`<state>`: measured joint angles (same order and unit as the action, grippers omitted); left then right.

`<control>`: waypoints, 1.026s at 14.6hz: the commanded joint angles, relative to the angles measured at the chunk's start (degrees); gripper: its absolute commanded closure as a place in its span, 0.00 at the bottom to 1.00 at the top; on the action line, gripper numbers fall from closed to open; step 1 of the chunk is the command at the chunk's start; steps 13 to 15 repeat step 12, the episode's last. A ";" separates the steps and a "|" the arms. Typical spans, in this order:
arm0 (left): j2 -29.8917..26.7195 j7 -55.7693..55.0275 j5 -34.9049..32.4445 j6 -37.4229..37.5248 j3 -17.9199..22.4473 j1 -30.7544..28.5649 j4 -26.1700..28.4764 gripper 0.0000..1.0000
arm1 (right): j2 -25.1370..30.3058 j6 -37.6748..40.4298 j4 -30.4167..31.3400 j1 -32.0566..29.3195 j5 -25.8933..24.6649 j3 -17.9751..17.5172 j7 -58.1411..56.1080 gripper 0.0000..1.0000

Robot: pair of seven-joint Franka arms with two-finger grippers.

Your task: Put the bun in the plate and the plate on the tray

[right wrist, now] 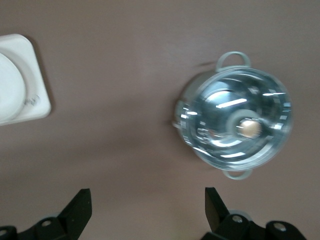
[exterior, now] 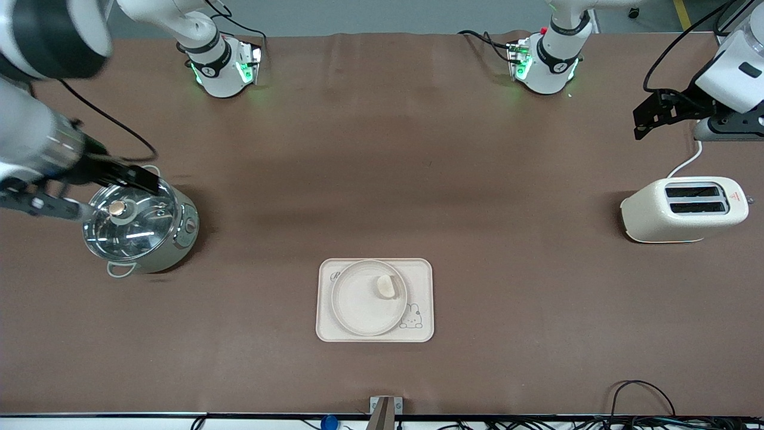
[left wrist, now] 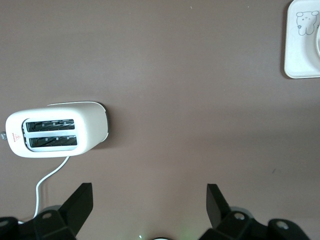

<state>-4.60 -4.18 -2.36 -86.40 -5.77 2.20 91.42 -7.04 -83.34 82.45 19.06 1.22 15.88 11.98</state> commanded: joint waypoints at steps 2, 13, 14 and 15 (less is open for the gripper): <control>-0.58 0.76 1.48 1.32 -0.04 0.00 -0.45 0.00 | 7.46 1.78 3.60 -7.35 -3.24 -2.95 -11.68 0.00; -0.58 0.76 1.57 2.02 -0.39 -0.27 -0.71 0.00 | 8.62 0.02 3.69 -20.29 -3.68 -15.70 -12.86 0.00; -0.58 0.76 1.57 2.02 -0.39 -0.27 -0.71 0.00 | 8.62 0.02 3.69 -20.29 -3.68 -15.70 -12.86 0.00; -0.58 0.76 1.57 2.02 -0.39 -0.27 -0.71 0.00 | 8.62 0.02 3.69 -20.29 -3.68 -15.70 -12.86 0.00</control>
